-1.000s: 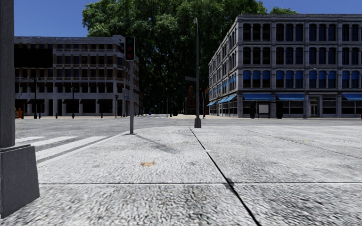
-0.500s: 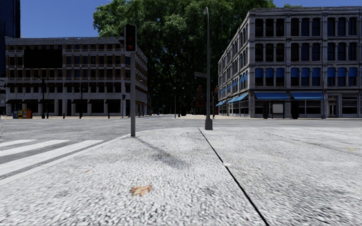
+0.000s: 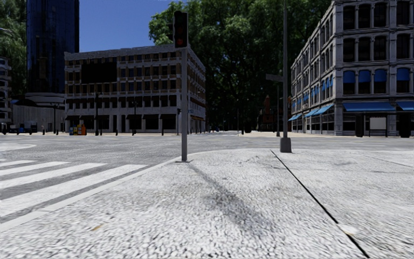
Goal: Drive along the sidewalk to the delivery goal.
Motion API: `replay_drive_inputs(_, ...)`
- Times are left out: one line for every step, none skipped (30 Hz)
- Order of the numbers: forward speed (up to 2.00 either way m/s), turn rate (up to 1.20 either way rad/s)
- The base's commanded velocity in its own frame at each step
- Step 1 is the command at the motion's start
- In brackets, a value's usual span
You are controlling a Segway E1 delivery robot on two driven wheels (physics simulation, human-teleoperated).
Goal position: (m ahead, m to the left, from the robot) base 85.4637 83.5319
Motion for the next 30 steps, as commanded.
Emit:
replay_drive_inputs(1.95,0.56)
replay_drive_inputs(1.95,0.57)
replay_drive_inputs(1.95,0.57)
replay_drive_inputs(1.95,0.57)
replay_drive_inputs(1.95,0.58)
replay_drive_inputs(1.94,0.58)
replay_drive_inputs(1.91,0.58)
replay_drive_inputs(1.87,0.58)
replay_drive_inputs(1.87,0.58)
replay_drive_inputs(1.81,0.58)
replay_drive_inputs(1.79,0.58)
replay_drive_inputs(1.78,0.58)
replay_drive_inputs(1.77,0.59)
replay_drive_inputs(1.77,0.59)
replay_drive_inputs(1.71,0.59)
replay_drive_inputs(1.68,0.59)
replay_drive_inputs(1.67,0.59)
replay_drive_inputs(1.66,0.59)
replay_drive_inputs(1.66,0.59)
replay_drive_inputs(1.65,0.6)
replay_drive_inputs(1.65,0.6)
replay_drive_inputs(1.64,0.6)
replay_drive_inputs(1.63,0.6)
replay_drive_inputs(1.63,0.6)
replay_drive_inputs(1.61,0.6)
replay_drive_inputs(1.6,0.6)
replay_drive_inputs(1.58,0.6)
replay_drive_inputs(1.58,0.6)
replay_drive_inputs(1.58,0.6)
replay_drive_inputs(1.58,0.6)
